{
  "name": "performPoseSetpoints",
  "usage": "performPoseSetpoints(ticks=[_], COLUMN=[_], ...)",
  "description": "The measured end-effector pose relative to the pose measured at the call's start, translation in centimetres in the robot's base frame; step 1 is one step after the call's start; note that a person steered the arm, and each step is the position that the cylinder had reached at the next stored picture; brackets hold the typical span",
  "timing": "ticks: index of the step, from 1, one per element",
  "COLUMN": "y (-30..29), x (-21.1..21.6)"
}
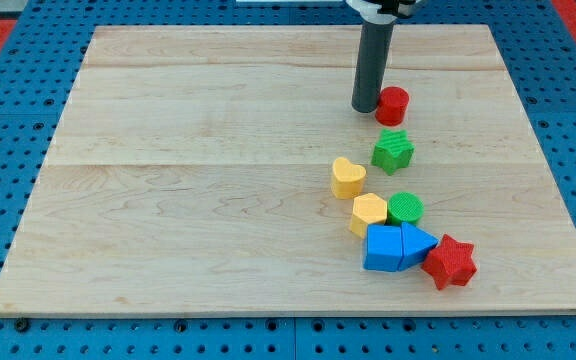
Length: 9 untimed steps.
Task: Push the yellow heart below the green star
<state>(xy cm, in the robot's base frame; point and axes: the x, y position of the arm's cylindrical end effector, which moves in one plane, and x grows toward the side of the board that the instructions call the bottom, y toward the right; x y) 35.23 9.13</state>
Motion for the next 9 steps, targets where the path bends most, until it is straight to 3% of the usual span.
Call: performPoseSetpoints(ticks=[1,2,4,6,9], y=[-5.2,-5.5,-5.2,-8.7,-1.4], x=[4.1,9.2,11.9,13.4,14.3])
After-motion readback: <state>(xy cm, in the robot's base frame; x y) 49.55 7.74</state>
